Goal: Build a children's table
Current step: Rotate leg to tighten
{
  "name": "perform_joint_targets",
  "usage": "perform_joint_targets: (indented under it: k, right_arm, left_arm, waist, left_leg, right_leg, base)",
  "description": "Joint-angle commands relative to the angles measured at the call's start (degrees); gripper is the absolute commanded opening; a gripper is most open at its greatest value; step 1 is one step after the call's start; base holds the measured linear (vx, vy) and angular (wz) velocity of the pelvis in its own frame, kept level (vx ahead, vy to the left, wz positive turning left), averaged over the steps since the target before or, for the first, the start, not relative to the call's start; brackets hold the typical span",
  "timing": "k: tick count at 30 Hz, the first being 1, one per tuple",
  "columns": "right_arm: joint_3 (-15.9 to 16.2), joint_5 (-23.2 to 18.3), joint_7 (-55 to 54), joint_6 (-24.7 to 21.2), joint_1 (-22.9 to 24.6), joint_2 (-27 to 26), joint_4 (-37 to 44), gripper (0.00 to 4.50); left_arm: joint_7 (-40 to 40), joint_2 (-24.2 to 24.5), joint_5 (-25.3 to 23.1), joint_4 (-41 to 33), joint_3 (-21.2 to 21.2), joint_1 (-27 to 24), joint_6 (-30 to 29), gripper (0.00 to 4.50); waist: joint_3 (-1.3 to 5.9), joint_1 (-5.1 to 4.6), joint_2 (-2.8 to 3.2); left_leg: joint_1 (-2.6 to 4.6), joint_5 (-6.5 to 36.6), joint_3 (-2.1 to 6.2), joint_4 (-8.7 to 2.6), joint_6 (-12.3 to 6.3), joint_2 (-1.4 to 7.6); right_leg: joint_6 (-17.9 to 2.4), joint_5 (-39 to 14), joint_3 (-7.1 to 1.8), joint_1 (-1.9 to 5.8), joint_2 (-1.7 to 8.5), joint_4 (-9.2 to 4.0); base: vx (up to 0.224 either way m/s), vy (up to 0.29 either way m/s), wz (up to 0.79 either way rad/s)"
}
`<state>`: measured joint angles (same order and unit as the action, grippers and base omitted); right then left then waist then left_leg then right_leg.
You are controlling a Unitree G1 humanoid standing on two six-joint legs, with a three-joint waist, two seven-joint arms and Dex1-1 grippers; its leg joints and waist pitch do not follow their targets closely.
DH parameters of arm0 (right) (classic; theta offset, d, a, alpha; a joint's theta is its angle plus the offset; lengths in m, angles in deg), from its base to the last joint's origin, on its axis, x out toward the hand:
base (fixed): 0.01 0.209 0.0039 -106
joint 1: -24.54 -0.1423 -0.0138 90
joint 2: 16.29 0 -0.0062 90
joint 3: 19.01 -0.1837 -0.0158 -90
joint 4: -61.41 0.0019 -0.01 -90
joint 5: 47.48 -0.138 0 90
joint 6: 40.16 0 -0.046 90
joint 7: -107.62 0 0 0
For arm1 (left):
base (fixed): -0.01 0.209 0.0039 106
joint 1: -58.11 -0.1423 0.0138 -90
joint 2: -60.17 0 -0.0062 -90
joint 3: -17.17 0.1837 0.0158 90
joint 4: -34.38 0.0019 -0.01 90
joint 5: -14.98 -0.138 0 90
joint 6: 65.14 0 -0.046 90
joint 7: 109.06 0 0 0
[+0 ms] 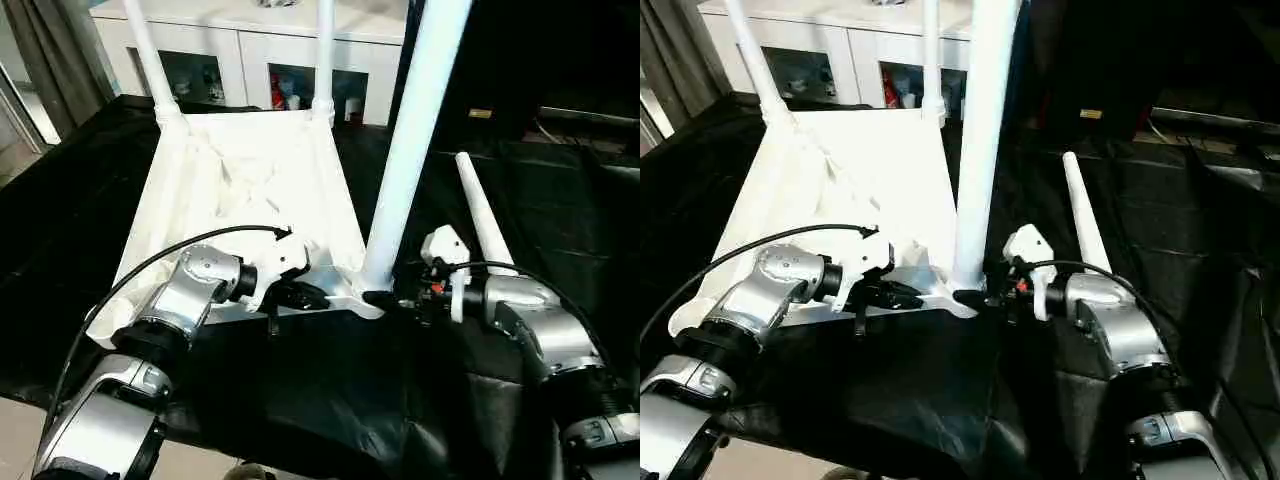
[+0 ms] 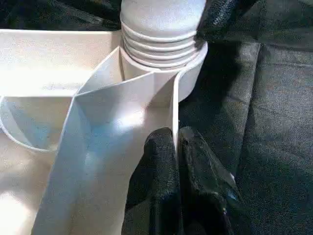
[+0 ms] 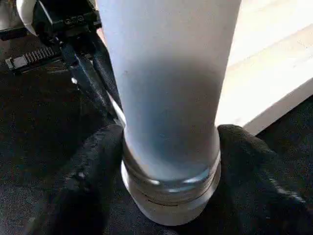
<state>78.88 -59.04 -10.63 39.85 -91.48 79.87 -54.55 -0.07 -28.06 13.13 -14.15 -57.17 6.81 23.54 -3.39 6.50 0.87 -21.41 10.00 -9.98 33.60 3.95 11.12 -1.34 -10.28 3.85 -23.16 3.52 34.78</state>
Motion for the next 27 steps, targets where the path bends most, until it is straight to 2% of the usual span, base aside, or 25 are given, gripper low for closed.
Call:
perform_joint_targets:
  k: [1, 2, 8, 10, 11, 13, 14, 15, 16, 17, 19, 20, 21, 23, 24, 25, 27]
  right_arm:
    - [0.4, -0.3, 0.7, 0.7, 1.1, 0.1, 1.4, 2.87]
    - [0.4, -0.3, 0.7, 0.7, 1.1, 0.1, 1.4, 2.81]
    - [0.1, -0.2, -0.6, 0.1, 2.7, -0.4, 2.2, 2.73]
    - [-1.5, 1.1, -7.7, 0.7, 3.0, -2.7, 0.3, 2.72]
    - [-2.0, 1.3, -9.6, 0.8, 3.0, -3.4, -0.2, 2.72]
    - [-4.9, 2.2, -20.2, 0.1, 2.4, -7.1, -2.8, 2.72]
    - [-5.9, 2.4, -23.7, -0.1, 2.1, -8.3, -3.7, 2.72]
    - [-6.4, 2.4, -25.2, -0.2, 1.9, -8.8, -4.1, 2.72]
    - [-7.1, 2.4, -27.6, -0.4, 1.7, -9.7, -4.7, 2.72]
    - [-9.6, 1.9, -34.5, -1.4, 0.8, -12.6, -6.3, 2.72]
    - [-10.6, 1.7, -38.8, -2.1, 0.2, -14.9, -7.3, 2.72]
    - [-10.7, 1.8, -40.2, -2.3, -0.1, -15.8, -7.6, 2.72]
    - [-9.7, 2.9, -41.3, -1.8, -0.3, -17.0, -7.8, 2.72]
    - [-6.7, 5.5, -41.1, 0.4, -0.5, -18.5, -7.6, 2.72]
    - [-5.9, 5.6, -40.1, 1.4, -0.4, -19.1, -7.2, 3.07]
    - [-5.7, 5.4, -39.3, 2.0, -0.3, -19.4, -7.0, 3.28]
    - [-5.5, 5.2, -38.8, 2.5, -0.3, -19.2, -6.5, 3.44]
  left_arm:
    - [-1.1, -0.7, 2.3, -2.9, -0.4, 0.4, 0.6, 0.00]
    - [-1.0, -0.7, 2.2, -2.9, -0.4, 0.4, 0.6, 0.00]
    - [0.6, -1.3, 1.5, -2.5, -0.5, 0.7, 0.8, 0.00]
    - [6.3, -2.7, -0.4, 0.1, -0.8, 2.0, 0.6, 0.00]
    - [7.9, -3.1, -0.9, 0.9, -0.9, 2.4, 0.4, 0.00]
    - [16.0, -6.0, -2.3, 4.6, -1.9, 4.5, 0.2, 0.00]
    - [18.0, -7.1, -2.4, 5.7, -2.2, 5.2, -0.2, 0.00]
    - [19.0, -7.5, -2.5, 6.1, -2.2, 5.6, -0.3, 0.00]
    - [20.5, -8.3, -2.7, 6.8, -2.3, 6.1, -0.5, 0.00]
    - [25.1, -10.8, -3.0, 8.9, -2.7, 7.7, -1.2, 0.00]
    - [28.2, -12.9, -3.1, 10.4, -2.8, 8.8, -1.7, 0.00]
    - [29.2, -13.7, -3.2, 10.9, -2.8, 9.2, -1.8, 0.00]
    - [30.0, -14.7, -3.5, 11.7, -2.6, 9.8, -1.5, 0.00]
    - [30.3, -16.0, -4.1, 12.9, -1.9, 10.5, -0.6, 0.00]
    - [30.1, -16.3, -4.3, 13.2, -1.7, 10.7, -0.4, 0.00]
    - [29.9, -16.3, -4.3, 13.4, -1.5, 10.8, -0.3, 0.00]
    - [28.9, -16.0, -4.4, 13.3, -1.1, 10.7, -0.3, 0.00]
  waist:
    - [4.18, -0.03, -0.15]
    - [4.17, -0.09, -0.41]
    - [4.15, -0.04, -0.33]
    - [4.08, -0.15, -0.27]
    - [3.90, -0.42, -0.33]
    - [3.89, -0.60, -0.60]
    - [3.92, -0.68, -0.41]
    - [3.92, -0.82, -0.60]
    - [3.91, -0.96, -0.72]
    - [3.95, -1.09, -0.47]
    - [4.07, -1.25, -0.32]
    - [4.05, -1.34, -0.42]
    - [4.08, -1.36, 0.16]
    - [4.17, -1.42, -0.17]
    - [4.28, -1.35, 0.06]
    - [4.27, -1.41, 0.00]
    - [4.17, -1.41, -0.12]
  left_leg:
    - [0.70, 9.4, 0.44, -3.43, -3.63, 2.27]
    - [0.65, 9.4, 0.38, -3.43, -3.64, 2.23]
    - [0.74, 10.1, 0.44, -3.49, -3.40, 2.26]
    - [0.80, 10.5, 0.50, -3.57, -3.08, 2.29]
    - [0.81, 11.3, 0.47, -3.64, -2.56, 2.10]
    - [0.88, 11.5, 0.46, -3.62, -1.82, 1.84]
    - [1.03, 12.1, 0.57, -3.65, -1.26, 1.81]
    - [0.92, 11.9, 0.65, -3.73, -1.07, 1.74]
    - [0.86, 11.7, 0.59, -3.73, -1.17, 1.75]
    - [0.87, 11.6, 0.58, -3.68, -1.29, 1.73]
    - [0.84, 11.0, 0.70, -3.68, -1.10, 1.64]
    - [0.80, 10.7, 0.65, -3.67, -1.29, 1.59]
    - [0.74, 10.9, 0.75, -3.65, -1.46, 1.62]
    - [0.65, 10.3, 0.68, -3.61, -1.91, 1.59]
    - [0.61, 9.8, 0.69, -3.56, -2.18, 1.62]
    - [0.65, 9.8, 0.66, -3.56, -2.34, 1.66]
    - [0.62, 9.9, 0.58, -3.54, -3.00, 1.61]
  right_leg:
    - [-12.0, -11.2, -2.70, 3.15, 4.83, -4.15]
    - [-11.9, -10.9, -2.69, 3.20, 4.73, -4.21]
    - [-11.8, -12.1, -2.68, 3.19, 4.77, -4.31]
    - [-11.8, -12.6, -2.68, 3.04, 4.77, -4.37]
    - [-11.3, -14.2, -2.66, 2.91, 4.69, -4.67]
    - [-10.3, -16.8, -2.66, 2.99, 4.68, -4.95]
    - [-9.9, -18.4, -2.63, 2.86, 4.85, -5.09]
    - [-9.3, -19.2, -2.58, 3.03, 4.84, -5.16]
    - [-9.2, -19.0, -2.67, 3.08, 4.82, -5.23]
    - [-9.2, -18.4, -2.75, 2.94, 4.77, -5.19]
    - [-9.3, -17.5, -2.68, 3.09, 4.80, -5.06]
    - [-9.3, -17.0, -2.64, 3.09, 4.70, -5.13]
    - [-9.7, -15.6, -2.68, 3.19, 4.75, -4.96]
    - [-9.9, -13.6, -2.75, 3.26, 4.69, -4.90]
    - [-10.3, -11.9, -2.74, 3.30, 4.68, -4.67]
    - [-10.6, -11.1, -2.76, 3.30, 4.66, -4.66]
    - [-11.3, -10.2, -2.75, 3.43, 4.66, -4.60]
  base:
    - [0.000, 0.000, 0.00]
    - [0.000, 0.000, 0.00]
    - [0.000, 0.000, 0.00]
    - [0.000, 0.000, 0.00]
    - [0.000, 0.000, 0.00]
    - [0.000, 0.000, 0.00]
    - [0.000, 0.000, 0.00]
    - [0.000, 0.000, 0.00]
    - [0.000, 0.000, 0.00]
    - [0.000, 0.000, 0.00]
    - [0.000, 0.000, 0.00]
    - [0.000, 0.000, 0.00]
    - [0.000, 0.000, 0.00]
    - [0.000, 0.000, 0.00]
    - [0.000, 0.000, 0.00]
    - [0.000, 0.000, 0.00]
    - [0.000, 0.000, 0.00]
